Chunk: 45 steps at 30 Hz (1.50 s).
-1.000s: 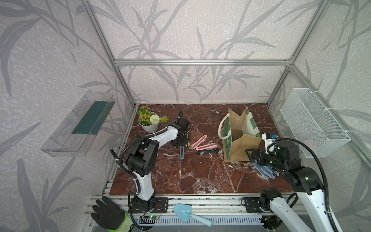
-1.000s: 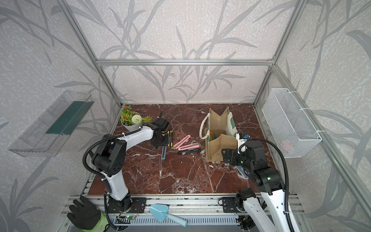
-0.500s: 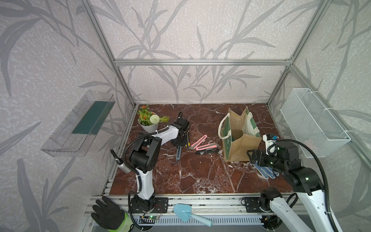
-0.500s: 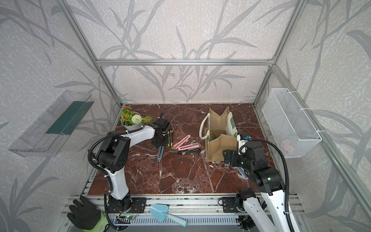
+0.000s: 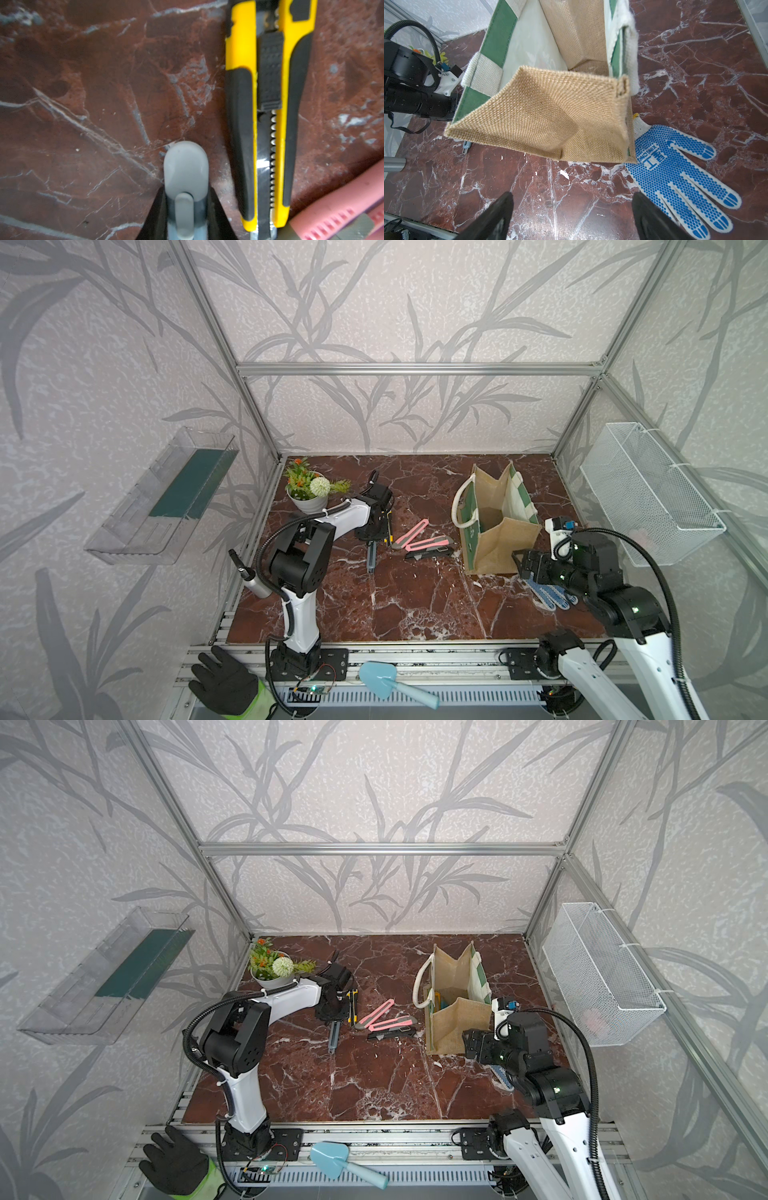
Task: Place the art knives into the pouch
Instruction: Pick up the utility knife at the center of the board.
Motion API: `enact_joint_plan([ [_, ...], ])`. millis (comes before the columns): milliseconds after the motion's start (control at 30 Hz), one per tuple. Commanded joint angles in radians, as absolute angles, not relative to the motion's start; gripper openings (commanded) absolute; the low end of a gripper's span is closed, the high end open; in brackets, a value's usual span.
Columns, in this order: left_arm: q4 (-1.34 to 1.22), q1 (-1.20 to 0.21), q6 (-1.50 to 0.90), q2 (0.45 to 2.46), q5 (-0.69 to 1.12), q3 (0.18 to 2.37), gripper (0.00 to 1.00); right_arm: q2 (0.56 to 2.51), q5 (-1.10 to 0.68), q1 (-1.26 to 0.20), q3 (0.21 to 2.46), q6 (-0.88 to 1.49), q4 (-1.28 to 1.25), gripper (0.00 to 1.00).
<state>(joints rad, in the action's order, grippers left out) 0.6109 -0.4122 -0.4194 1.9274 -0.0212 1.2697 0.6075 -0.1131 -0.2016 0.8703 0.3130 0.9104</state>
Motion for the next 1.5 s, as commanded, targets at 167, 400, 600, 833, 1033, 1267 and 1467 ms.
enact_joint_plan([
  [167,0.683,-0.446,-0.404,1.838,-0.021,1.324,0.14,0.598,-0.125,-0.199,0.87,0.34,0.862,0.9],
  [400,0.72,-0.478,-0.402,1.789,-0.025,1.368,0.13,0.589,-0.235,-0.2,0.858,0.354,0.823,0.9],
  [600,0.766,-0.548,-0.392,1.764,-0.062,1.458,0.13,0.588,-0.244,-0.199,0.862,0.365,0.804,0.9],
  [833,0.828,-0.652,-0.352,1.772,-0.149,1.615,0.12,0.597,-0.248,-0.199,0.866,0.378,0.784,0.9],
  [1033,0.841,-0.711,-0.308,1.764,-0.115,1.73,0.12,0.593,-0.23,-0.199,0.864,0.392,0.782,0.9],
  [1267,0.85,-0.756,-0.255,1.795,-0.067,1.893,0.12,0.585,-0.206,-0.199,0.859,0.403,0.79,0.9],
  [1467,0.893,-0.813,-0.209,1.884,-0.043,2.114,0.1,0.571,-0.195,-0.2,0.85,0.41,0.785,0.9],
])
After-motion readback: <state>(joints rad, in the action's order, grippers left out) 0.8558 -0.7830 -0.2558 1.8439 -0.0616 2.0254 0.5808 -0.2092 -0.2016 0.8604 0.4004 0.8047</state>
